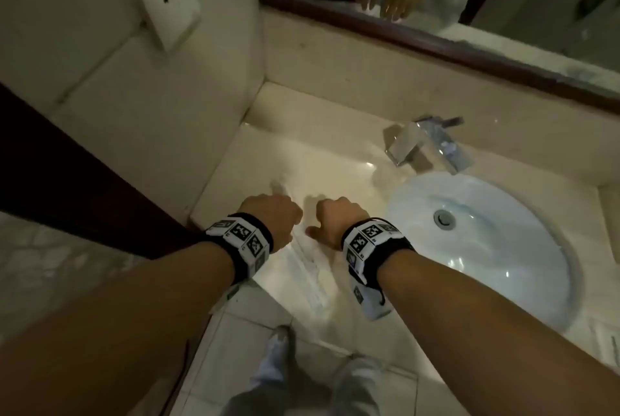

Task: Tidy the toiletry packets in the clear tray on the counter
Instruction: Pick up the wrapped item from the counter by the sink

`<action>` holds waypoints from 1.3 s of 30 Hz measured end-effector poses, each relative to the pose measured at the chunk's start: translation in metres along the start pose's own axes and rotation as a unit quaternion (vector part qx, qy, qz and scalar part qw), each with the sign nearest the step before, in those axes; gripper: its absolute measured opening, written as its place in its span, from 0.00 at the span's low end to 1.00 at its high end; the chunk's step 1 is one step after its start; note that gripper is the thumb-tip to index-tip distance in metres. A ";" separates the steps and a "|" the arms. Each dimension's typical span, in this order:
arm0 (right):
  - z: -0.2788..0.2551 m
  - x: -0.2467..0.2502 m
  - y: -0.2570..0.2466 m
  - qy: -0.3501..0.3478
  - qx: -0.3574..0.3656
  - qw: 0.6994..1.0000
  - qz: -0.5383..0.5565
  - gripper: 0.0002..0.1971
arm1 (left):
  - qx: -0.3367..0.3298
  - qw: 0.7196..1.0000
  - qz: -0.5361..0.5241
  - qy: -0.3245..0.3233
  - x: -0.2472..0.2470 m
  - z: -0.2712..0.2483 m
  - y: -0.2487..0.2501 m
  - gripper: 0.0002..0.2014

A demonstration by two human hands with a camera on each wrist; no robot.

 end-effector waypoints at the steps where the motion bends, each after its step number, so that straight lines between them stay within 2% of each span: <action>1: 0.003 -0.005 0.000 -0.009 -0.005 1.000 0.009 0.24 | 0.002 1.000 0.005 -0.020 -0.005 0.003 0.001 0.18; 8: 0.015 -0.040 -0.005 0.022 -0.012 0.997 0.073 0.23 | -0.023 1.000 0.016 -0.013 -0.033 0.023 0.007 0.15; 12: 0.020 -0.045 -0.006 0.033 -0.007 0.995 0.094 0.13 | -0.040 0.993 0.111 -0.020 -0.035 0.030 0.012 0.10; 17: 0.016 -0.044 -0.003 0.024 0.009 0.993 0.118 0.17 | -0.079 0.973 0.215 -0.002 -0.032 0.032 0.020 0.11; 19: 0.005 -0.036 0.011 0.025 -0.003 0.992 0.126 0.18 | -0.107 0.964 0.242 0.017 -0.025 0.033 0.023 0.10; 22: -0.018 -0.016 0.047 0.040 -0.028 0.990 0.131 0.14 | -0.126 0.967 0.221 0.021 -0.002 0.031 0.033 0.10; 26: -0.066 0.021 0.107 0.120 -0.070 0.980 0.143 0.09 | -0.155 0.965 0.185 0.105 0.054 0.025 0.065 0.08; 28: -0.099 0.039 0.139 0.176 -0.099 0.965 0.164 0.09 | -0.181 0.958 0.160 0.153 0.085 0.019 0.089 0.06; 33: -0.178 0.055 0.217 0.283 -0.178 0.916 0.220 0.08 | -0.254 0.941 0.099 0.201 0.140 0.010 0.165 0.08; 39: -0.264 0.032 0.320 0.382 -0.277 0.825 0.310 0.08 | -0.323 0.913 0.127 0.215 0.171 0.007 0.280 0.08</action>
Point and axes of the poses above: each hand's wrist, its own z-axis towards the middle knuckle, its own x-axis out of the back of the hand, y = z × x, the point moved 3 cm from there along z, towards the middle knuckle, and after that the axes turned 11 degrees about -y, right-handed, at the moved point
